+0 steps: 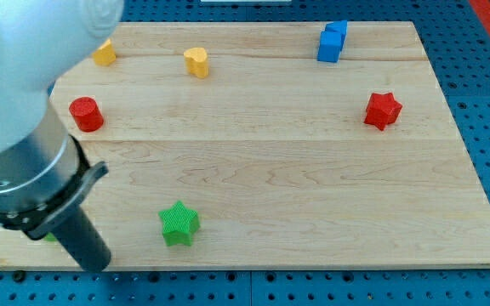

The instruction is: Move the green star into the green circle

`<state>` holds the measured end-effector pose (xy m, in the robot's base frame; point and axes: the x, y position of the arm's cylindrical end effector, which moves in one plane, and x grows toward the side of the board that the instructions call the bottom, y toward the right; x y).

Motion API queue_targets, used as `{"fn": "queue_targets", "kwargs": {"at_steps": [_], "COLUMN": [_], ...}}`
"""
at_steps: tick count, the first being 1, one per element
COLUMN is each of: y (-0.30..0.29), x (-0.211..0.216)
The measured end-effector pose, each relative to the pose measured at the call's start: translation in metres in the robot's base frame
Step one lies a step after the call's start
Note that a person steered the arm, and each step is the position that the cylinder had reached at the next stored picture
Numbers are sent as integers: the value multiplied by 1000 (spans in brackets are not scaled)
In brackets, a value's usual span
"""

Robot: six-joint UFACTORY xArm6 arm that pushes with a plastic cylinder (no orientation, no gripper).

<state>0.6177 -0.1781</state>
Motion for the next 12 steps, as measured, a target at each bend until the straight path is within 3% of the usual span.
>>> {"fn": "queue_targets", "kwargs": {"at_steps": [2, 4, 5, 6, 8, 9, 11, 12], "y": [-47, -59, -50, 11, 201, 210, 77, 78], "x": [-4, -42, -23, -12, -12, -30, -55, -80]}}
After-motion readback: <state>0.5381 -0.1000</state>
